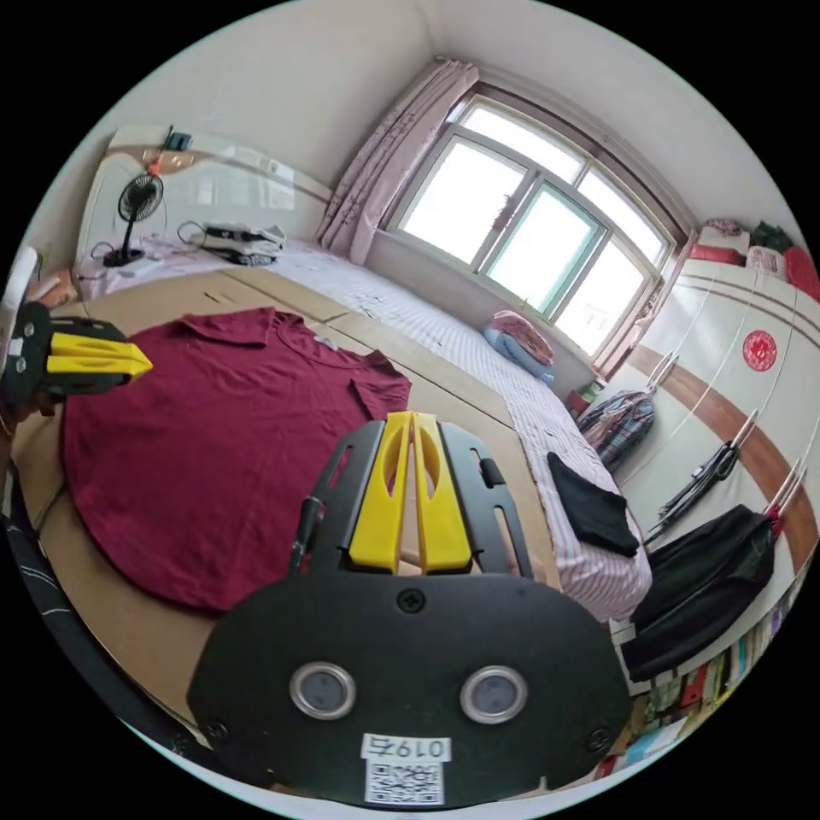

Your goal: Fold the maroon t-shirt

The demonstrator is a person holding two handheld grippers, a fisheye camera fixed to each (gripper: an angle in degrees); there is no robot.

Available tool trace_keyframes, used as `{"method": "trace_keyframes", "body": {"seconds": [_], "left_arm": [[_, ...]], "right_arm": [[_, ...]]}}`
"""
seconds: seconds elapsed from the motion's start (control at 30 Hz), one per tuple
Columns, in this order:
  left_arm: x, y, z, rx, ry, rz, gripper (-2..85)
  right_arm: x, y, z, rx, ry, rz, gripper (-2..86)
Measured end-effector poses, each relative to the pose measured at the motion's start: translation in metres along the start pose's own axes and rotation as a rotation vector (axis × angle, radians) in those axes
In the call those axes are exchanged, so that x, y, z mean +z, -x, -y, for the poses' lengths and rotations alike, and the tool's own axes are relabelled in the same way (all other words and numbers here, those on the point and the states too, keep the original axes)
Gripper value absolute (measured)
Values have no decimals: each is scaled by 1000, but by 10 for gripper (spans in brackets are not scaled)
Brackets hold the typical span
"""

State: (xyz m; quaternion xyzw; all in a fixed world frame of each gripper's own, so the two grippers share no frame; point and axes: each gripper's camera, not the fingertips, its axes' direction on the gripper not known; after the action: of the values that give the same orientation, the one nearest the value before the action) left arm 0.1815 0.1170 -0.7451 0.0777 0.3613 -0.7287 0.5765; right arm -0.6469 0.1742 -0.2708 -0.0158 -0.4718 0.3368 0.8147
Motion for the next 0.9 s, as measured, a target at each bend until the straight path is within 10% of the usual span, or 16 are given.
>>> {"method": "trace_keyframes", "body": {"seconds": [0.9], "left_arm": [[3,-16,-71,1,158,-141,7]], "right_arm": [[372,94,-41,-152,298,-34,100]]}}
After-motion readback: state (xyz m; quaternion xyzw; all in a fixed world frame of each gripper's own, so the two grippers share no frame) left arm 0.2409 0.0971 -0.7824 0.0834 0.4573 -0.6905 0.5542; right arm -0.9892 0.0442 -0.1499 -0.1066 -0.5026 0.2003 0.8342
